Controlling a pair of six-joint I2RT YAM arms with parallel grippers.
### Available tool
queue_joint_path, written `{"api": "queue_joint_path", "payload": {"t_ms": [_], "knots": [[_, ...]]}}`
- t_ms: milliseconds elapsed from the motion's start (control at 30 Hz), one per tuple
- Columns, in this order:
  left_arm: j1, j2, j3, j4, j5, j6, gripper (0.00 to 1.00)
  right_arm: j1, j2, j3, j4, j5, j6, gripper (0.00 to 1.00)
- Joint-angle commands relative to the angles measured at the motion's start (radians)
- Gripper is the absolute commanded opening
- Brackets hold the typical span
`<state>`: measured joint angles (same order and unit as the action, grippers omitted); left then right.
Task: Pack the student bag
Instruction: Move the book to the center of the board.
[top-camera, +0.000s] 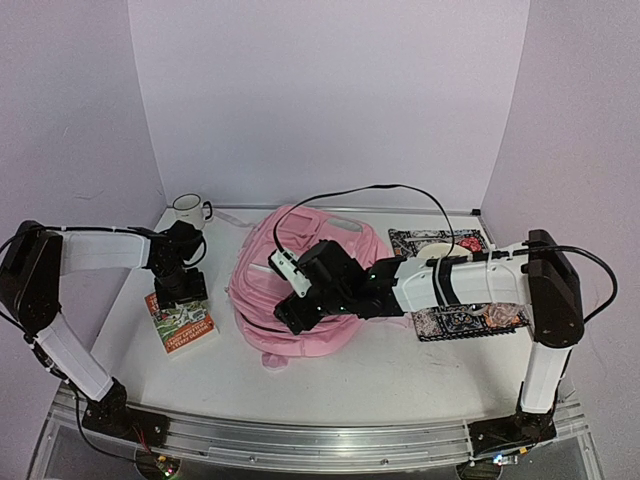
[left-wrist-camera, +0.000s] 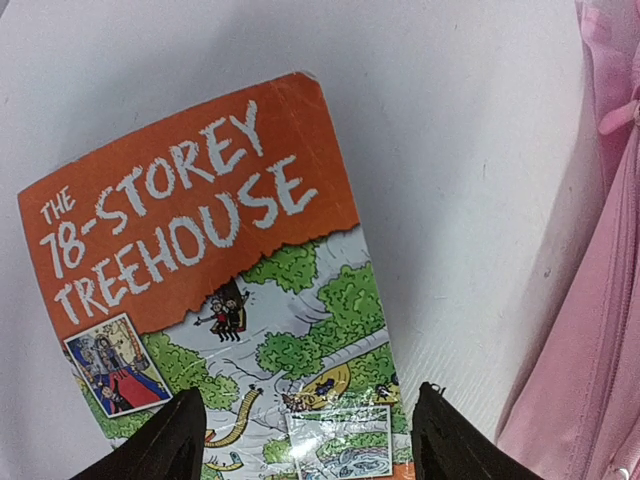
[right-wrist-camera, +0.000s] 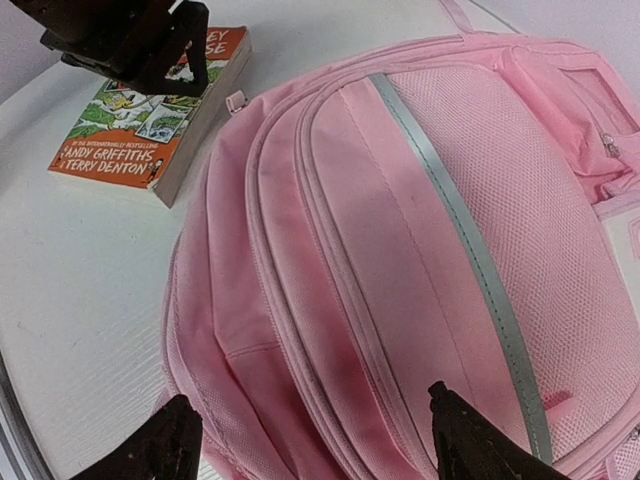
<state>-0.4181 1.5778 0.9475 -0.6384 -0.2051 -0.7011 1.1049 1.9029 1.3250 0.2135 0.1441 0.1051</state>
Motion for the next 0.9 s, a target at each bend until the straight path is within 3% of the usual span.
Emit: {"api": "queue_joint_path", "payload": {"t_ms": [0, 233, 367, 533, 667, 800, 867], "knots": [[0.000, 0.007, 0.046, -0.023, -0.008, -0.013, 0.75, -0.004, -0.071, -0.020, 0.014, 0.023, 0.007, 0.79], [-0.004, 0.125, 0.103, -0.031, -0.054, 0.001, 0.77, -0.004, -0.086, -0.051, 0.022, 0.025, 0.019, 0.79], [-0.004, 0.211, 0.129, -0.040, -0.072, 0.005, 0.71, -0.004, -0.097, -0.067, 0.033, 0.022, 0.022, 0.79], [-0.006, 0.245, 0.110, -0.047, -0.060, 0.006, 0.48, -0.004, -0.105, -0.074, 0.045, 0.014, 0.022, 0.79], [-0.007, 0.200, 0.070, -0.047, -0.022, 0.008, 0.32, -0.004, -0.102, -0.073, 0.060, -0.013, 0.025, 0.79], [-0.010, 0.120, 0.028, -0.046, 0.032, 0.008, 0.09, -0.004, -0.101, -0.065, 0.072, -0.039, 0.032, 0.79], [-0.010, 0.062, 0.010, -0.047, 0.061, 0.004, 0.03, -0.004, -0.102, -0.062, 0.080, -0.058, 0.038, 0.79]]}}
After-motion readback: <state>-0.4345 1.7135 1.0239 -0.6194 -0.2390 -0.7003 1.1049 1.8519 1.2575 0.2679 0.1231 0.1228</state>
